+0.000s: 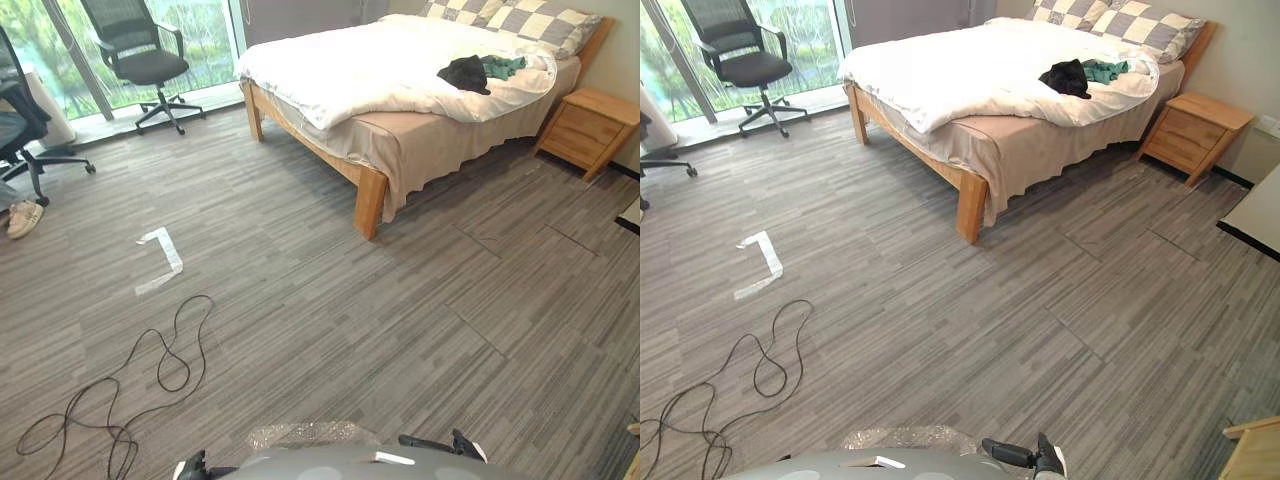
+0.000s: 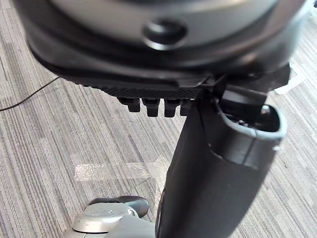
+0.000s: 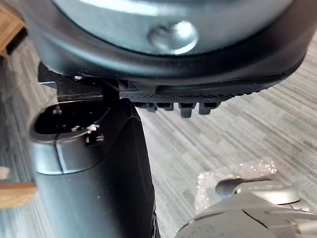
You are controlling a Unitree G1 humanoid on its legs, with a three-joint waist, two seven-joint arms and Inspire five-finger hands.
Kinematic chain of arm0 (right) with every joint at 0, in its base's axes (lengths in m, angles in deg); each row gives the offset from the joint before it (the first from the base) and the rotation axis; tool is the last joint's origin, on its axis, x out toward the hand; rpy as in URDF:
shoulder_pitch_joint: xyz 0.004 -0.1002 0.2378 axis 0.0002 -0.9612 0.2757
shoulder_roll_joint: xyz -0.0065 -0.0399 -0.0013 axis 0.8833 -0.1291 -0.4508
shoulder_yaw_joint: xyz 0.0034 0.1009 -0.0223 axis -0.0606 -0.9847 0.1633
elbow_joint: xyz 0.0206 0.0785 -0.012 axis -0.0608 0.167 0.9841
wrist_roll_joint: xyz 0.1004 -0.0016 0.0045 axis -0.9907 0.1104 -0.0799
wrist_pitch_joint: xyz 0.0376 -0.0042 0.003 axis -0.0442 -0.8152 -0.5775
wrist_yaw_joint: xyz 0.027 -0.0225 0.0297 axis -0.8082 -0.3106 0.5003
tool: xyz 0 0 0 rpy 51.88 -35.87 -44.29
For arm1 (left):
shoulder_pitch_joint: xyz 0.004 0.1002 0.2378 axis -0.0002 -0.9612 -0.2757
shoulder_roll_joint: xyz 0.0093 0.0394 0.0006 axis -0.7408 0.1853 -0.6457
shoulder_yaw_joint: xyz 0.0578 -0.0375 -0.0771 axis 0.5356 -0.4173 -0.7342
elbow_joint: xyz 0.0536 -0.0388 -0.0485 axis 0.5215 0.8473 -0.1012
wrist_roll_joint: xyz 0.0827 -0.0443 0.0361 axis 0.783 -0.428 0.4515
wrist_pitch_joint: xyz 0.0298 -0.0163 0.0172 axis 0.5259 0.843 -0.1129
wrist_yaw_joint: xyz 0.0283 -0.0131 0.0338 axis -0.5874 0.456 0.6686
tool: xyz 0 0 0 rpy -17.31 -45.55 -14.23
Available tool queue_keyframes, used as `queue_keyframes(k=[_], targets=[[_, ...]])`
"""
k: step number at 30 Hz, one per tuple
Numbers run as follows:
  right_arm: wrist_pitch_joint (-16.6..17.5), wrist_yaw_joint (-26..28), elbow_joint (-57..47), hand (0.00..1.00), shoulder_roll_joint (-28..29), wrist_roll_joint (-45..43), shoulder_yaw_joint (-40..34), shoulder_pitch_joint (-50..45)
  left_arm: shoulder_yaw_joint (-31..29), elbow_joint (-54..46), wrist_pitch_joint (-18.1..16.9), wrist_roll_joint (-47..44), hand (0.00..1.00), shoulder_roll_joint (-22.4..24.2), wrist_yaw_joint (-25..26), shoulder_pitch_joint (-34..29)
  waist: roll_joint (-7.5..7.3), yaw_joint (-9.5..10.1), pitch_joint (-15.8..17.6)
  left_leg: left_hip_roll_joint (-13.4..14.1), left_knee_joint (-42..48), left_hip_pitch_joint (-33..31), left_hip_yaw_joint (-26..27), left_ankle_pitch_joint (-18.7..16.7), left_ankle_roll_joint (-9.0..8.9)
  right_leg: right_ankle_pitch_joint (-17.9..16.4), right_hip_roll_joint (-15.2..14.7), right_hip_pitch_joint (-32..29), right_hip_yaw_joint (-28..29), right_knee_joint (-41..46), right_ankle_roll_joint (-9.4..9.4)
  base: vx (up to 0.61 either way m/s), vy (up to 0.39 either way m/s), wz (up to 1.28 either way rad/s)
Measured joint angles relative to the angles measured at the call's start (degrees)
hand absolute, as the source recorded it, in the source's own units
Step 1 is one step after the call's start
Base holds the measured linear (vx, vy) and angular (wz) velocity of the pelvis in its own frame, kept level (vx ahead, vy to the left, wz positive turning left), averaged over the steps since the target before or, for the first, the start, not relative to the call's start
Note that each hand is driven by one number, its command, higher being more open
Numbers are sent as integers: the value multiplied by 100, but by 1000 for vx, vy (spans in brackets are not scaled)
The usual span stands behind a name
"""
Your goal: Tidy up the quilt and then pick up the clothes from the bed and put them into the laundry hamper
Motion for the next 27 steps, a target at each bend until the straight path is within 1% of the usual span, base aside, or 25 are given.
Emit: queue_keyframes(k=[1,2,7,10,12,19,21,23,27], targets=[[2,-1,18,100,6,0,-1,3,2,64,-2,-46,100,8,4,23,-10,-4,79,-15,-195,175,-5,127,55,39,-7,129,-26,-91,-10,107,21,8],[4,-5,21,100,14,0,-3,0,6,107,-3,-43,100,21,8,26,-18,-13,91,-36,-391,336,-35,210,64,39,-19,228,-59,-157,-8,127,26,11],[17,-15,27,100,21,16,-2,5,18,109,-120,-28,100,55,9,59,-28,-10,104,-60,-714,646,-50,268,46,26,-30,477,-106,-334,18,76,13,4],[20,-12,20,100,23,9,-2,15,17,108,-122,48,100,54,11,92,-26,-26,121,-64,-719,673,-20,266,42,9,-32,484,-99,-331,44,12,-6,-3],[24,-12,5,100,23,4,-2,26,18,105,-123,216,100,55,15,110,-24,-27,196,-62,-724,741,-10,263,39,3,-32,552,-95,-332,53,-21,-13,-1],[27,-11,-19,100,20,-3,11,16,77,107,-123,635,100,51,19,203,-16,-29,210,-48,-752,772,120,273,37,3,-12,550,39,-355,88,-66,-28,-8],[27,-13,-25,100,20,-3,19,19,80,108,-123,636,100,50,19,205,-15,-45,210,-48,-754,765,174,272,37,50,-9,552,64,-435,114,-55,-20,-13],[24,-12,-38,100,20,2,32,26,93,129,-122,640,100,42,19,203,-19,-108,210,-57,-755,735,189,272,37,88,-17,553,78,-500,155,-19,-11,-4],[6,-35,-41,100,19,136,94,57,251,137,-119,699,100,-16,27,220,-44,-142,222,-63,-757,720,222,260,39,150,-19,552,104,-586,116,-3,-12,-4]])
